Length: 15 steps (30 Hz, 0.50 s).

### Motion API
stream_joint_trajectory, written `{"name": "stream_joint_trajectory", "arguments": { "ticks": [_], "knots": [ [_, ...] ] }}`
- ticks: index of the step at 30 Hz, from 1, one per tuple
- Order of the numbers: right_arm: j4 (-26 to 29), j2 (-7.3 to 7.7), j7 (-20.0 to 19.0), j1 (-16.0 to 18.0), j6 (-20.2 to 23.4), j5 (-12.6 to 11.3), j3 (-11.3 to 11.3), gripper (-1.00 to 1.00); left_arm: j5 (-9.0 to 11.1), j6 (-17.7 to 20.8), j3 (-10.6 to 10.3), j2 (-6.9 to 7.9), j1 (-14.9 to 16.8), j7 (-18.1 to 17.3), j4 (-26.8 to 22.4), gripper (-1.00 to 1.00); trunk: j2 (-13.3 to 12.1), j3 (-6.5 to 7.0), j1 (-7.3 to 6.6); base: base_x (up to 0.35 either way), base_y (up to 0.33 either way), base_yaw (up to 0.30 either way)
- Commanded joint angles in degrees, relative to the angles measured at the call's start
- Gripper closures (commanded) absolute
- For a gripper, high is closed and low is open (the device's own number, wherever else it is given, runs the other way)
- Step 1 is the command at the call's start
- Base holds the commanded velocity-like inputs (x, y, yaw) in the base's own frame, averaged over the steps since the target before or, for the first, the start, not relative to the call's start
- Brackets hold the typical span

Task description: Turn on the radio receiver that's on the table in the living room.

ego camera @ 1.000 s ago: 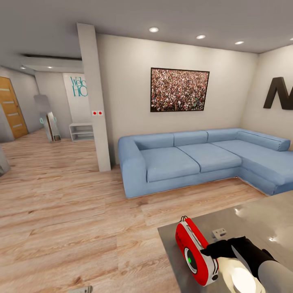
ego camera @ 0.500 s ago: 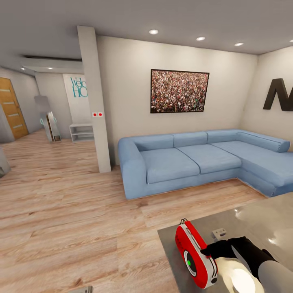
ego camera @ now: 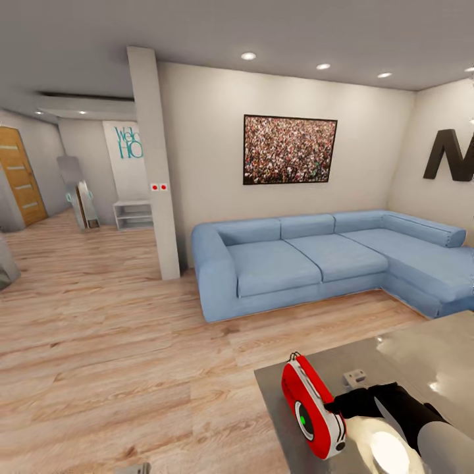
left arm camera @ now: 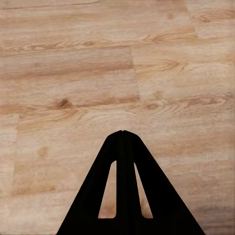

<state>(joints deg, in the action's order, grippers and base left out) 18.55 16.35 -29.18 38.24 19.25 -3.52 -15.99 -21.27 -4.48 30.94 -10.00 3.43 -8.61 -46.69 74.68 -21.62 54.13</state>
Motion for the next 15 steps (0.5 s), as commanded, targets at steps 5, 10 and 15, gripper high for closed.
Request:
{"name": "stream_joint_trajectory", "arguments": {
  "ticks": [5, 10, 15],
  "knots": [
    [0.00, 0.00, 0.00, 0.00, 0.00, 0.00, 0.00, -1.00, 0.00, 0.00, 0.00, 0.00, 0.00, 0.06, 0.04, 1.00, -2.02, 0.90, -1.11, -0.330, -0.064, 0.000],
    [0.00, 0.00, 0.00, 0.00, 0.00, 0.00, 0.00, -1.00, 0.00, 0.00, 0.00, 0.00, 0.00, 0.08, 0.10, 1.00, -4.03, 1.80, -2.21, -0.333, -0.096, 0.000],
    [0.00, 0.00, 0.00, 0.00, 0.00, 0.00, 0.00, -1.00, 0.00, 0.00, 0.00, 0.00, 0.00, 0.05, 0.11, 1.00, -6.03, 2.70, -3.31, -0.157, -0.054, 0.000]
  ]
}}
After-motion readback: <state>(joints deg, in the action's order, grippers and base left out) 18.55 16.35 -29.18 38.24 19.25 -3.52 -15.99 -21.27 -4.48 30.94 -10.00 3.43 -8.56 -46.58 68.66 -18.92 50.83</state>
